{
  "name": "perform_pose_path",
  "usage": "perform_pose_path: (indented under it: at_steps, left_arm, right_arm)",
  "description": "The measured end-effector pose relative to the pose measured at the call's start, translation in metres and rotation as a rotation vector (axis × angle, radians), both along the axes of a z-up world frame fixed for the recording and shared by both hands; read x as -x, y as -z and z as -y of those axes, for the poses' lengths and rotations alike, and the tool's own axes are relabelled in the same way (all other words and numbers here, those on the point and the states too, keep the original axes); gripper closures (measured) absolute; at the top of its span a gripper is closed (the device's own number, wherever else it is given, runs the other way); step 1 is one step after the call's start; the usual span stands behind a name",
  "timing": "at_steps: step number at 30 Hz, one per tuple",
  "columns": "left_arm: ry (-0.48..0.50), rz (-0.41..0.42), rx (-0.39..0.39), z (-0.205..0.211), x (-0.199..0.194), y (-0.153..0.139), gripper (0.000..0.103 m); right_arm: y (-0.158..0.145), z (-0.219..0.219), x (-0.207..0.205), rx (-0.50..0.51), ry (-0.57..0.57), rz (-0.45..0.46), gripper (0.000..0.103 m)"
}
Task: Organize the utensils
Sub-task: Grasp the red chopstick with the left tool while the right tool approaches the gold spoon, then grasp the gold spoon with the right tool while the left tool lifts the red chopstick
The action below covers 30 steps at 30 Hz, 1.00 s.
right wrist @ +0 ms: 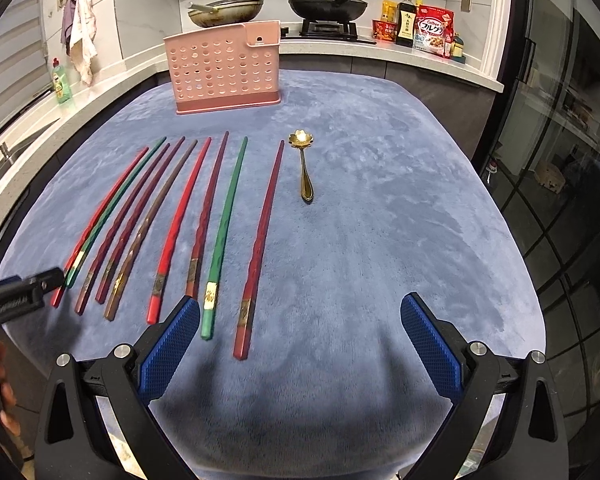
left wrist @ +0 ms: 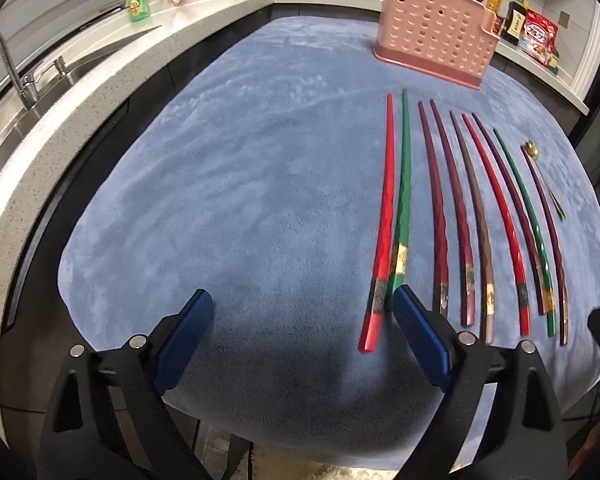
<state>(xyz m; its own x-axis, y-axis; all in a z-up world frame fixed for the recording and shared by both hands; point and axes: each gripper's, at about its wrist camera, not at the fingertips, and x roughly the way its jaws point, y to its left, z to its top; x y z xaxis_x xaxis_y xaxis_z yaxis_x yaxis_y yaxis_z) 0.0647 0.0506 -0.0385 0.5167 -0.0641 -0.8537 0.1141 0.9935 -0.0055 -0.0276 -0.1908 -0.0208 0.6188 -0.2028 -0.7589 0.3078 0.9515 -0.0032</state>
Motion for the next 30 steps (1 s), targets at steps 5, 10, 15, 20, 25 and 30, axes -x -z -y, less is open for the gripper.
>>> perform_pose_path:
  at_steps: [5, 10, 15, 20, 25, 30]
  left_arm:
    - [0.006, -0.017, -0.024, -0.001, 0.001, 0.009, 0.017]
    - [-0.016, -0.018, -0.017, -0.005, -0.007, 0.009, 0.017]
    - [-0.035, -0.010, -0.022, -0.008, -0.014, 0.009, 0.022]
    - [-0.038, 0.001, -0.016, -0.008, -0.025, 0.006, 0.043]
    - [-0.016, 0.005, -0.013, -0.001, -0.032, 0.002, 0.071]
    - [0.003, 0.009, -0.029, 0.009, -0.033, 0.002, 0.083]
  right_arm:
    - [0.002, 0.002, -0.008, -0.001, 0.001, -0.012, 0.007]
    - [0.004, 0.000, -0.016, 0.000, -0.008, -0.022, 0.007]
    - [0.004, -0.001, -0.022, 0.006, -0.024, -0.021, 0.007]
    - [0.002, 0.009, -0.037, 0.000, -0.024, -0.005, 0.007]
    - [0.004, 0.035, -0.064, -0.051, -0.008, 0.002, 0.021]
    - [0.009, 0.059, -0.093, -0.104, 0.007, 0.006, 0.045]
